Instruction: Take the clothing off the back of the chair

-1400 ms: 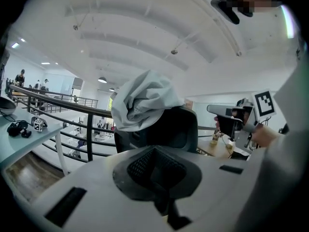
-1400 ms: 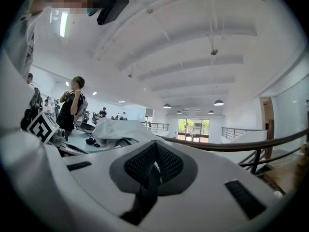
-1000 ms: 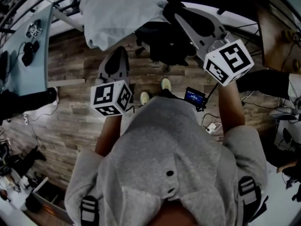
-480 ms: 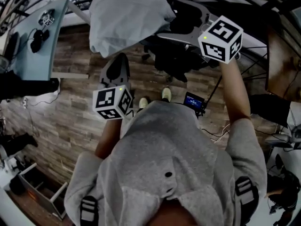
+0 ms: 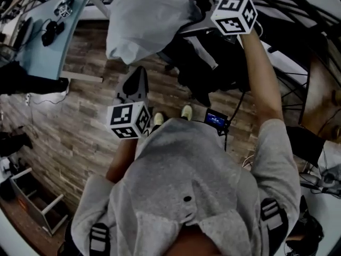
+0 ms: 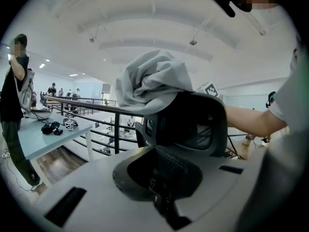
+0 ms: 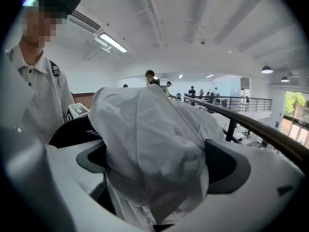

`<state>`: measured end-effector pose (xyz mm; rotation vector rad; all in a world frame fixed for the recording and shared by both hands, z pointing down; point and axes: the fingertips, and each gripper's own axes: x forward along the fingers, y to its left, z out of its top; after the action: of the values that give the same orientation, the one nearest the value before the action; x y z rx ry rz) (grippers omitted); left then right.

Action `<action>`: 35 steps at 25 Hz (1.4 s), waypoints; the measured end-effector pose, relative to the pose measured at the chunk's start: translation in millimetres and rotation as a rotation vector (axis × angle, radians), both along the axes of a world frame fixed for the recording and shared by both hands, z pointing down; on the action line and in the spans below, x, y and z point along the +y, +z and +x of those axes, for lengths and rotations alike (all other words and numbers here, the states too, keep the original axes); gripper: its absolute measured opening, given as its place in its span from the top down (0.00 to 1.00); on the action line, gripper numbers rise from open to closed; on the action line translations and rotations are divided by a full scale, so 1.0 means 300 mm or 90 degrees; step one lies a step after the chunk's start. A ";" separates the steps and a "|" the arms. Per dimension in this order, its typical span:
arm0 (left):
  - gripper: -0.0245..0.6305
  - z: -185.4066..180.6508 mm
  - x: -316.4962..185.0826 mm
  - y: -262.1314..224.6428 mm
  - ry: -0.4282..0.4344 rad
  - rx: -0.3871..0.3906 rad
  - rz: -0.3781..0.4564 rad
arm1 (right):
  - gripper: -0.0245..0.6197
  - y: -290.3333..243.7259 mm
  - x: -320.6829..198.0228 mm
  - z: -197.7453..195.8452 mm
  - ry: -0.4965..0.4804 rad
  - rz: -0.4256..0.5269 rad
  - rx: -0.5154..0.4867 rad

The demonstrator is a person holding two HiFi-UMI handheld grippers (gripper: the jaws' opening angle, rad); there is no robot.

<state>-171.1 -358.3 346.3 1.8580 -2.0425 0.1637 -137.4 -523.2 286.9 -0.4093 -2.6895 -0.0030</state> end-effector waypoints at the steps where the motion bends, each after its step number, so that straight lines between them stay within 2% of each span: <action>1: 0.96 0.005 0.010 0.001 -0.005 -0.003 -0.004 | 0.06 0.011 0.002 -0.003 -0.030 -0.004 0.013; 4: 0.96 0.001 0.045 -0.007 -0.029 -0.009 -0.011 | 0.06 0.029 0.017 -0.011 -0.107 -0.022 0.032; 6: 0.96 -0.009 0.069 -0.009 -0.045 -0.013 -0.016 | 0.06 0.035 0.016 -0.009 -0.125 -0.021 0.030; 9: 0.96 -0.018 0.089 -0.006 -0.057 -0.017 -0.022 | 0.06 0.056 -0.004 -0.010 -0.104 -0.024 0.047; 13: 0.96 -0.014 0.082 0.004 -0.061 -0.014 -0.026 | 0.10 0.088 0.003 -0.003 -0.078 -0.103 0.040; 16: 0.96 -0.002 0.066 0.009 -0.049 -0.011 -0.029 | 0.29 0.112 0.017 0.037 -0.054 -0.152 0.050; 19: 0.96 0.004 0.035 0.004 -0.036 -0.012 -0.022 | 0.53 0.145 0.043 0.092 -0.042 -0.121 0.075; 21: 0.96 0.011 0.018 0.003 -0.027 -0.013 -0.018 | 0.68 0.158 0.057 0.124 -0.026 -0.092 0.064; 22: 0.96 0.013 0.009 0.003 -0.021 -0.013 -0.017 | 0.72 0.160 0.061 0.132 -0.009 -0.087 0.051; 27: 0.96 0.028 -0.038 -0.003 0.019 -0.014 -0.009 | 0.76 0.168 0.085 0.151 0.090 -0.098 0.011; 30: 0.96 0.043 -0.024 -0.003 0.030 -0.018 -0.002 | 0.76 0.172 0.123 0.177 0.113 -0.103 -0.002; 35: 0.96 0.069 -0.005 -0.001 0.049 -0.012 0.004 | 0.76 0.160 0.185 0.239 0.174 -0.063 -0.014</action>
<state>-150.4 -359.8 346.0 1.9464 -1.9871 0.1962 -65.6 -467.6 335.0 -0.0682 -2.7521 0.2065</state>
